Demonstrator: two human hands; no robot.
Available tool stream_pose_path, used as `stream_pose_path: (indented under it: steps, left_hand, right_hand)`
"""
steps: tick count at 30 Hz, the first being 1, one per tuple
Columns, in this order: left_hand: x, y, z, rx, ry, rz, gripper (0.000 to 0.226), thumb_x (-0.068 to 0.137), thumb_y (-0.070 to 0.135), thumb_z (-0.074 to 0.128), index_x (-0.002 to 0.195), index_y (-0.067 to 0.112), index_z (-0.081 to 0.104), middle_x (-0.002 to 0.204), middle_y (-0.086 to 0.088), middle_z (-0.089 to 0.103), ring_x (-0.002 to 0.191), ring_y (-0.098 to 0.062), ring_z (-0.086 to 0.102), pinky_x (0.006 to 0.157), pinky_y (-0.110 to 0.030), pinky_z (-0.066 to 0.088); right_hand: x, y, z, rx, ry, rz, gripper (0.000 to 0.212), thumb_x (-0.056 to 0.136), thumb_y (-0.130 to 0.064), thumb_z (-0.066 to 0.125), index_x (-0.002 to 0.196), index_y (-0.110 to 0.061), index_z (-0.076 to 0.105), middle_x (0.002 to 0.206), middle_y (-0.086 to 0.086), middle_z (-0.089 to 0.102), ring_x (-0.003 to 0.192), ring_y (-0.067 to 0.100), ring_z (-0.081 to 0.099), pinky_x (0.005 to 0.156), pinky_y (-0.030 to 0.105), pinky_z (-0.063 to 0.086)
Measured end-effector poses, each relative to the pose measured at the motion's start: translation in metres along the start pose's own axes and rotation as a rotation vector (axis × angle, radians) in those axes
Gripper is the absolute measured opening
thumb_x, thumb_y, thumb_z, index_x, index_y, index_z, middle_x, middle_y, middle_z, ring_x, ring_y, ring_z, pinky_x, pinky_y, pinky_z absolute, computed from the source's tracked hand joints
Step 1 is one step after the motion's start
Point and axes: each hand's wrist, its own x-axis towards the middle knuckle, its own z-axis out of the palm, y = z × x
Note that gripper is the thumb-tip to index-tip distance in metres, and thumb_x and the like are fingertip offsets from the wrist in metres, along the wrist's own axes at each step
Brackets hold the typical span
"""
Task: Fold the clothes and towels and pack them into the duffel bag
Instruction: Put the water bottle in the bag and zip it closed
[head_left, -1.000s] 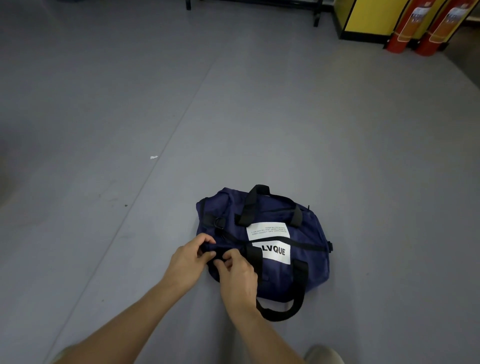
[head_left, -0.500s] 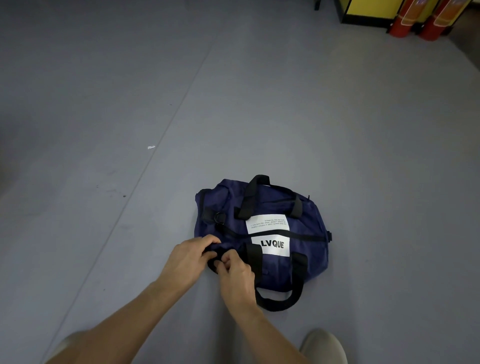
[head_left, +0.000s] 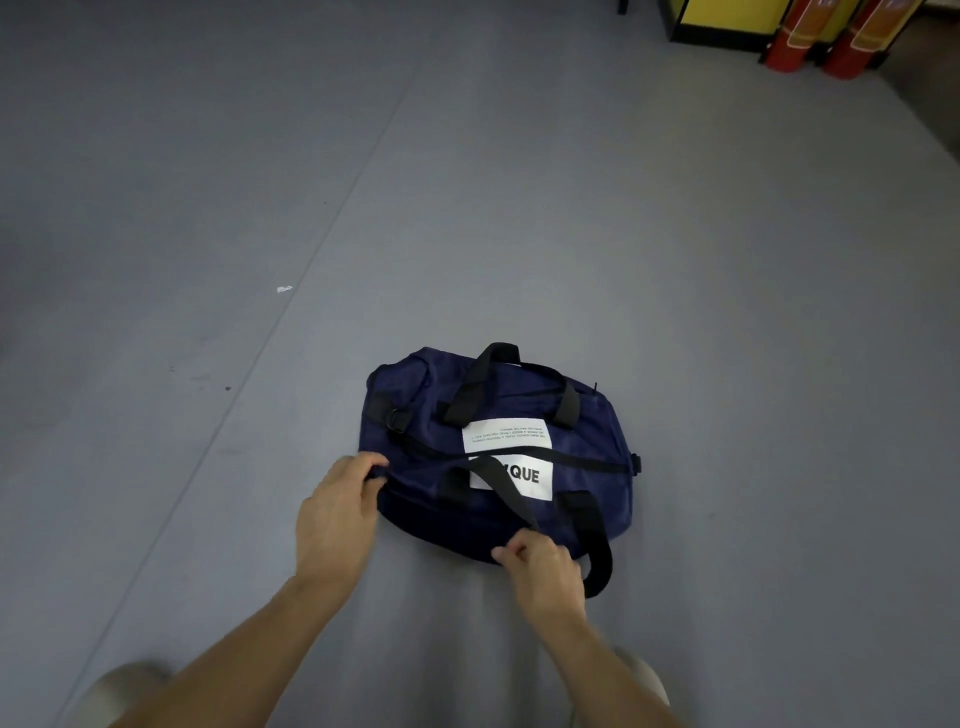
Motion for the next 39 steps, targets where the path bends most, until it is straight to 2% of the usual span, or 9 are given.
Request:
stream_pose_path:
  steps: [3,7,10,12,15,20,28,34,39]
  left_hand:
    - [-0.037,0.01,0.03,-0.23,0.081,-0.343,0.049,0.092,0.031,0.07,0.133,0.031,0.043,0.121,0.006,0.049,0.084,-0.017,0.062,0.081,-0.04,0.049]
    - [-0.054,0.03,0.057,-0.568,0.134,-0.7,0.079,0.076,0.056,0.079,0.136,0.037,0.031,0.125,-0.001,0.044,0.107,-0.03,0.059,0.086,-0.058,0.056]
    - [-0.055,0.052,0.059,-0.614,0.15,-0.685,0.093,0.083,0.049,0.075,0.154,0.029,0.019,0.155,-0.003,0.033,0.143,-0.028,0.035,0.115,-0.052,0.034]
    - [-0.072,0.065,0.068,-0.68,0.059,-0.711,0.093,0.084,0.057,0.07,0.156,0.034,0.016,0.152,0.001,0.042,0.137,-0.025,0.043,0.116,-0.051,0.035]
    - [-0.078,0.083,0.083,-0.803,-0.326,-0.846,0.112,0.078,0.068,0.068,0.158,0.038,-0.004,0.138,0.005,0.051,0.125,-0.025,0.053,0.105,-0.05,0.047]
    - [-0.025,0.09,0.108,-0.71,-0.391,-0.9,0.124,0.088,0.046,0.072,0.152,0.016,-0.031,0.155,-0.013,0.039,0.139,-0.034,0.041,0.115,-0.048,0.036]
    - [0.049,0.051,0.087,-0.313,-0.286,-0.305,0.094,0.098,0.027,0.06,0.159,0.03,-0.013,0.16,-0.004,0.035,0.14,-0.034,0.042,0.114,-0.042,0.034]
    - [-0.005,0.016,0.091,0.183,-0.106,0.402,0.059,0.084,0.033,0.073,0.139,0.021,0.052,0.135,-0.006,0.052,0.12,-0.033,0.054,0.1,-0.045,0.048]
    - [-0.025,0.014,0.123,0.428,-0.298,0.313,0.066,0.073,0.048,0.08,0.132,0.027,0.056,0.123,0.002,0.056,0.108,-0.025,0.056,0.089,-0.038,0.047]
  right_hand:
    - [0.017,-0.023,-0.049,0.062,-0.242,-0.091,0.022,0.088,-0.047,0.066,0.084,-0.025,0.07,0.073,-0.004,0.073,0.065,0.014,0.068,0.07,0.037,0.059]
    - [0.041,-0.048,-0.092,0.083,0.3,-0.362,0.03,0.097,-0.044,0.054,0.079,-0.021,0.063,0.062,-0.005,0.063,0.059,0.017,0.06,0.062,0.035,0.053]
    - [0.073,-0.022,-0.095,-0.082,0.345,-0.45,0.022,0.101,-0.029,0.051,0.115,-0.026,0.067,0.117,-0.002,0.067,0.103,0.019,0.061,0.086,0.038,0.052]
    - [0.092,0.005,-0.089,-0.359,0.143,-0.385,0.045,0.101,-0.022,0.047,0.144,-0.036,0.046,0.158,0.005,0.032,0.141,0.034,0.034,0.11,0.05,0.038]
    - [0.106,0.036,-0.09,-0.445,0.03,-0.2,0.066,0.1,-0.03,0.048,0.154,-0.047,0.015,0.167,0.001,-0.01,0.151,0.039,0.005,0.116,0.063,0.02]
    - [0.107,0.067,-0.08,-0.067,0.038,-0.06,0.07,0.098,-0.032,0.058,0.156,-0.041,0.019,0.166,0.005,-0.003,0.138,0.034,0.042,0.106,0.043,0.041]
    - [0.105,0.054,-0.03,0.296,-0.055,-0.007,0.059,0.079,-0.008,0.058,0.124,-0.045,0.05,0.113,0.008,0.063,0.09,0.024,0.062,0.088,0.043,0.054]
    - [0.093,0.013,-0.003,0.432,-0.071,-0.095,0.048,0.091,0.002,0.045,0.09,-0.041,0.065,0.089,-0.002,0.066,0.084,0.017,0.062,0.073,0.02,0.049]
    - [0.082,0.013,-0.011,0.417,-0.035,-0.125,0.05,0.086,0.014,0.043,0.073,-0.027,0.068,0.084,-0.01,0.07,0.082,0.0,0.062,0.072,0.01,0.043]
